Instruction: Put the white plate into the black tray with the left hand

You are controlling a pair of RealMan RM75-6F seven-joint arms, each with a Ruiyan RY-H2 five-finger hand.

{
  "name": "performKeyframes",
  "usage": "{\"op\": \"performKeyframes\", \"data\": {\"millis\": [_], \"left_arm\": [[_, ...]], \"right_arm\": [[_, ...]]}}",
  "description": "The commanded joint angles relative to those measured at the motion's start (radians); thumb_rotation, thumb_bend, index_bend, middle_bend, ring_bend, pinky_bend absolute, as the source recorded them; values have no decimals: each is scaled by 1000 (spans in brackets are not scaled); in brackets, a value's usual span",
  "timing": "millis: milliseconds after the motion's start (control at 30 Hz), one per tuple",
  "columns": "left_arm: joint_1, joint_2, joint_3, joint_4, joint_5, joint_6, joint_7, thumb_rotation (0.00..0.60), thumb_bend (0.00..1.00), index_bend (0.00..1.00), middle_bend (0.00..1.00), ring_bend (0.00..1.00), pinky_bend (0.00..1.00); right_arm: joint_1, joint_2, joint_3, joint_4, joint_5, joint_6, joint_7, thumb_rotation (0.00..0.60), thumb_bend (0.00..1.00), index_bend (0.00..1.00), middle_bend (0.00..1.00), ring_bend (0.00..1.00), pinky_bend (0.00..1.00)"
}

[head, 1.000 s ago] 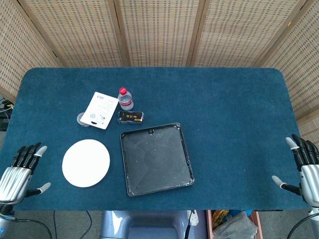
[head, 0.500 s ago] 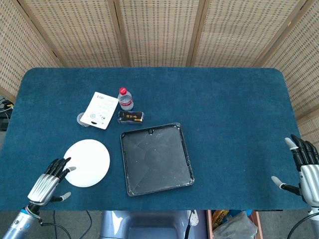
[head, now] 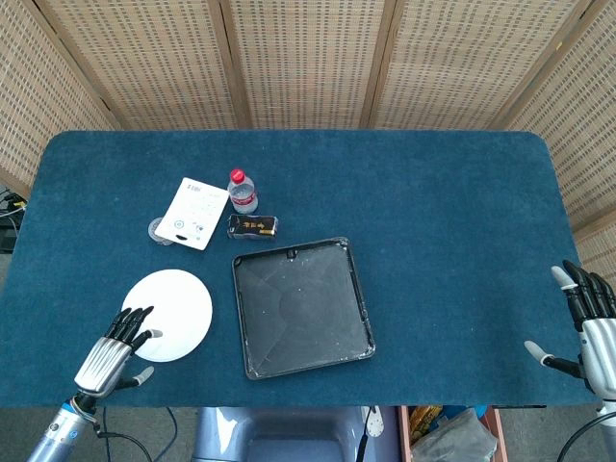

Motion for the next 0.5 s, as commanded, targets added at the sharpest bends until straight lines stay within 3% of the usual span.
{"op": "performKeyframes", "data": {"millis": [33,500], "left_arm": [[-5,-13,2,22,-6,-4,-5,600,267,301,0,0,0],[-41,-48,-6,74,-30,-42,-6,600,299,318,0,0,0]], "right_arm": [[-1,1,-1,0,-2,2,3,600,0,0,0,0,0],[0,0,0,2,0,0,10,600,0,0,0,0,0]]}}
